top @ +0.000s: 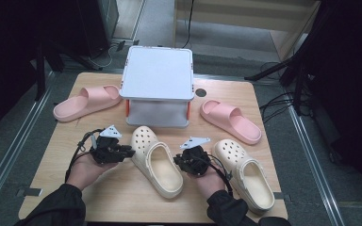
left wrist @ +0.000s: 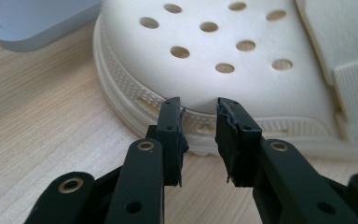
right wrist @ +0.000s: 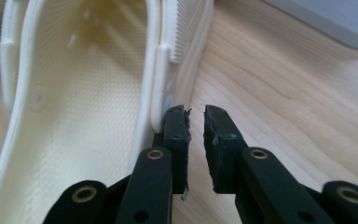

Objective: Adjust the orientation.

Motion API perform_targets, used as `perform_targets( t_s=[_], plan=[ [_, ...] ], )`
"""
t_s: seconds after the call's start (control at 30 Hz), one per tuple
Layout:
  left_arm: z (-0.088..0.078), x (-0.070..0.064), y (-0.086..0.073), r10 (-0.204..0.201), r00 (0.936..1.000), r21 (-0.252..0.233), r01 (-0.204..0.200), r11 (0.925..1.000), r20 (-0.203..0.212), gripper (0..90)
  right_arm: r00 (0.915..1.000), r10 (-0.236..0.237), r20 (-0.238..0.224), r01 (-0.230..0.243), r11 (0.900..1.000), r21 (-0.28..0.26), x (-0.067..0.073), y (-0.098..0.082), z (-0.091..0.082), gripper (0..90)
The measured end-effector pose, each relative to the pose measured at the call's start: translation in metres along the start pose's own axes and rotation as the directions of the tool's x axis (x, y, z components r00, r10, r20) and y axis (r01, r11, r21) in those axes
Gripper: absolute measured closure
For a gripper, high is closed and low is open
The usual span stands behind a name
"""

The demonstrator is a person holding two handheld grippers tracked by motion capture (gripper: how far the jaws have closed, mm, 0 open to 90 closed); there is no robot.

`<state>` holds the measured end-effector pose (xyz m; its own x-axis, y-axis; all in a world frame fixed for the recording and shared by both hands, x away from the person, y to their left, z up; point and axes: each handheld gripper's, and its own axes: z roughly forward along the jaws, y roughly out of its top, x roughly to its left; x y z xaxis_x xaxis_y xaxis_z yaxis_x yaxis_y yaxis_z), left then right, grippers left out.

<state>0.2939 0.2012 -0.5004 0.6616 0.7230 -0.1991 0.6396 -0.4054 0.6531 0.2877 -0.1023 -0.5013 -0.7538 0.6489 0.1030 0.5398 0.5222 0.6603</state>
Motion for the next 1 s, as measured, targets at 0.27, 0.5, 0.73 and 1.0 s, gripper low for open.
perform_targets(
  t_s=[0.27, 0.5, 0.73, 1.0],
  plan=[
    [-0.001, 0.005, 0.001, -0.017, 0.9996, -0.014, 0.016, 0.9998, -0.021, 70.0, 0.9997, 0.004, -0.022, -0.004, 1.000, -0.002, 0.014, 0.001, 0.006, 76.3],
    [0.001, 0.012, 0.004, -0.045, 0.9986, -0.034, 0.044, 0.9984, -0.029, 70.0, 0.9979, -0.028, -0.059, 0.028, 1.000, -0.005, 0.025, 0.001, 0.012, 74.9],
    [0.001, 0.017, 0.007, -0.064, 0.9976, -0.029, 0.064, 0.9976, -0.025, 69.8, 0.9951, -0.048, -0.086, 0.047, 0.999, -0.015, 0.032, 0.001, 0.016, 72.5],
    [-0.015, 0.015, 0.008, -0.062, 0.9980, -0.070, 0.063, 0.9956, 0.011, 59.2, 0.9924, -0.056, -0.109, 0.050, 0.997, -0.051, 0.025, 0.005, 0.006, 64.4]
  ],
)
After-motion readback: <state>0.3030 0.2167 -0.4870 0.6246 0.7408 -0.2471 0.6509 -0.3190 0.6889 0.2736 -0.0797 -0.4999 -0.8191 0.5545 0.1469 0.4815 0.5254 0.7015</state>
